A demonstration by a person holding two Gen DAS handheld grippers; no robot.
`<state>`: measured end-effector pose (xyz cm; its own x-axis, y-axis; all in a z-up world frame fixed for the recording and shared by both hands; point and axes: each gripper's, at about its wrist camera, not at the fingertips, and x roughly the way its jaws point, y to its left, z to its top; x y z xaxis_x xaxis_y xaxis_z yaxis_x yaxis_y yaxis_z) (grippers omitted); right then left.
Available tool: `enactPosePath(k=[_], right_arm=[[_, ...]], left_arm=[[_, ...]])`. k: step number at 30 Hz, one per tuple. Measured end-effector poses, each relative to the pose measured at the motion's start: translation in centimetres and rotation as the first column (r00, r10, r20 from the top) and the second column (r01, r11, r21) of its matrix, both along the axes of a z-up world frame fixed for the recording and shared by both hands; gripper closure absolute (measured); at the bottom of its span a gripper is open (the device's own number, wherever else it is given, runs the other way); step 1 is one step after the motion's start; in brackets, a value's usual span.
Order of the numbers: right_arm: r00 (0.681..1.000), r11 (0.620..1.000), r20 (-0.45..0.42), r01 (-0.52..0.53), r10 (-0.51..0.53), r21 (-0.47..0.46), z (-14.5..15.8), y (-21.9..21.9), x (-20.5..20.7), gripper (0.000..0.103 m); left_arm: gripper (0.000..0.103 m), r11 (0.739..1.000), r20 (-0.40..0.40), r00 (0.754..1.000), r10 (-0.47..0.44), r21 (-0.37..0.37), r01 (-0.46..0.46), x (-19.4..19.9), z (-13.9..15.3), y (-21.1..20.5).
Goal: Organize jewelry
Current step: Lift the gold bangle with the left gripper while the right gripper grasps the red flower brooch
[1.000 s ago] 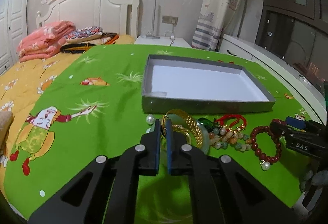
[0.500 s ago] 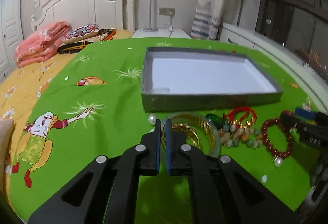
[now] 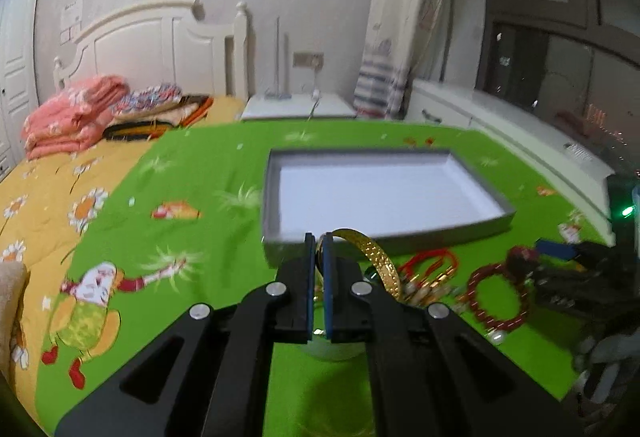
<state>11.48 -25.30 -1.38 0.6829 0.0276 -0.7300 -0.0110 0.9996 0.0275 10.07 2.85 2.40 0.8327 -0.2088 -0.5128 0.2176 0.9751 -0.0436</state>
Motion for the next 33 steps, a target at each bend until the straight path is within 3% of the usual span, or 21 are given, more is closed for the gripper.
enactPosePath(k=[8,10,22,33], right_arm=[[1.0,1.0,-0.017,-0.002,0.003,0.026,-0.1,-0.2,-0.3,0.042],[1.0,0.999,0.0,-0.014,0.014,0.04,0.1,-0.5,-0.7,0.056],[0.997,0.999,0.082,0.009,-0.013,0.048,1.6,-0.8,-1.7,0.056],[0.983,0.999,0.178,-0.035,0.039,-0.026,3.8,3.2,1.2,0.056]], left_arm=[[0.099,0.999,0.038,0.999,-0.028,-0.015,0.028,-1.0,2.0,-0.9],[0.099,0.999,0.033,0.999,-0.037,-0.013,0.037,-1.2,1.8,-1.3],[0.099,0.999,0.006,0.999,-0.039,-0.024,0.039,0.0,0.5,-2.1],[0.099,0.999,0.01,1.0,0.01,-0.035,-0.01,1.6,-0.2,-1.7]])
